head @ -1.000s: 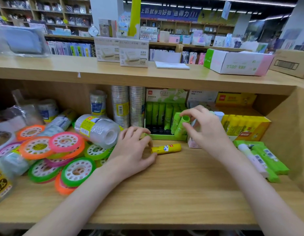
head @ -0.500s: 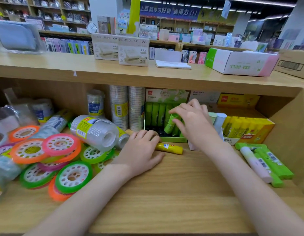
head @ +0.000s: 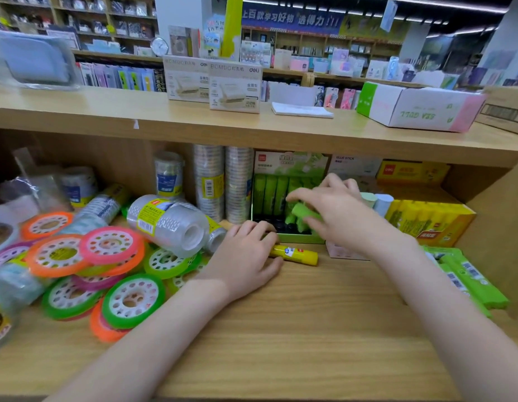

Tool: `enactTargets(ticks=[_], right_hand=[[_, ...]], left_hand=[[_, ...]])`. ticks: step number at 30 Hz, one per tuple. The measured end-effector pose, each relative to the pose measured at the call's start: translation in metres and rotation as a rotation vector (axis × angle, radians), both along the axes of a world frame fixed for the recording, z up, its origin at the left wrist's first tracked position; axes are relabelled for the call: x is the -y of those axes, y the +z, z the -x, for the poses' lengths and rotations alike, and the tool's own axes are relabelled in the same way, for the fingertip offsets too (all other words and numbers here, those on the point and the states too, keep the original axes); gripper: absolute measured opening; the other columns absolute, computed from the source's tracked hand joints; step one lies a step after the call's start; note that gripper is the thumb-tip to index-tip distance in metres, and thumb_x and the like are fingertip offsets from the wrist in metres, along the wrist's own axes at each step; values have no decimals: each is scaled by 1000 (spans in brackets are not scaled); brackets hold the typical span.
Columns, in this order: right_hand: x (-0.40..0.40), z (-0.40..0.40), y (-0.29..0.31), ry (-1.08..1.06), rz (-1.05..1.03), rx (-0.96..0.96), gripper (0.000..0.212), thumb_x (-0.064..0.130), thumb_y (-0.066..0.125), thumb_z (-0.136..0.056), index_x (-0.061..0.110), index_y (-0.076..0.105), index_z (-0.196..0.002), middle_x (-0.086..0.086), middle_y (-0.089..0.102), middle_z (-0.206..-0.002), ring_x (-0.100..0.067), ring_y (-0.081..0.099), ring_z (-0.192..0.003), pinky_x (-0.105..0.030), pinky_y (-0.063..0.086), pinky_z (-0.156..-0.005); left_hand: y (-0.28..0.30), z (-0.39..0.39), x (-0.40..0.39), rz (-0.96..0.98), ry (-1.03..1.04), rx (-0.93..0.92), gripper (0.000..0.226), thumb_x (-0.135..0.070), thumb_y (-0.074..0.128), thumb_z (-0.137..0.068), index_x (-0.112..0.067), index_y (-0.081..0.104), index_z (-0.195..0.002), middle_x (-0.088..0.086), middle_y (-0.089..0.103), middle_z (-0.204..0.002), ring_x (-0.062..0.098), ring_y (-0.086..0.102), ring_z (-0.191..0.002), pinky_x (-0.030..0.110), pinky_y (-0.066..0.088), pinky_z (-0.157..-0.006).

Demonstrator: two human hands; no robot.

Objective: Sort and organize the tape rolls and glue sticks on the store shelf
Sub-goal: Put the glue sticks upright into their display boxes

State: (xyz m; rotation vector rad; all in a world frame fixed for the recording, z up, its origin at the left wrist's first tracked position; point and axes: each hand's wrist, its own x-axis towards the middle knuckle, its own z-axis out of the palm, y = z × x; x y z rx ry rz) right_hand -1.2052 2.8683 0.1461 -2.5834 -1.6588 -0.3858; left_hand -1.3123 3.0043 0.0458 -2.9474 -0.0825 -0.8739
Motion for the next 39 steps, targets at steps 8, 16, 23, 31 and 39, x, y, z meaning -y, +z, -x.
enactTargets(ticks=[8, 16, 23, 31, 39], right_hand=[[12, -6, -14, 57, -500, -38, 20, 17, 72, -78, 10, 61, -94, -3, 62, -84, -26, 49, -92, -37, 33, -80], [8, -16, -32, -29, -467, 122, 20, 13, 78, -70, 8, 65, -83, -12, 61, -89, -35, 50, -90, -39, 29, -75], [18, -16, -28, -104, -369, 30, 21, 19, 59, -88, 15, 66, -108, -12, 47, -120, -32, 40, -115, -44, 25, -98], [59, 13, -46, 118, -482, -103, 20, 17, 58, -80, 11, 68, -95, -4, 66, -95, -26, 58, -93, -40, 49, -81], [94, 7, -56, 69, -510, -382, 32, 12, 73, -77, 19, 61, -105, 5, 65, -89, -9, 57, -71, -19, 45, -68]], left_hand=[[2, 0, 2, 30, 10, -44, 40, -43, 38, -80, -14, 64, -88, 1, 63, -99, 23, 60, -84, 33, 48, -72], [3, 2, 3, 60, 11, -58, 40, -42, 37, -81, -14, 64, -89, 1, 63, -100, 23, 59, -86, 32, 47, -73], [7, 3, 6, 131, -8, -137, 48, -44, 33, -86, -10, 61, -106, 3, 56, -117, 26, 51, -106, 37, 40, -87], [24, 9, 12, 486, -232, 34, 24, -29, 57, -87, -17, 60, -108, -6, 59, -99, 6, 52, -88, 20, 39, -78], [43, -10, 60, 863, -449, 31, 18, -25, 64, -80, -24, 57, -96, -6, 65, -87, 3, 59, -78, 14, 45, -71]])
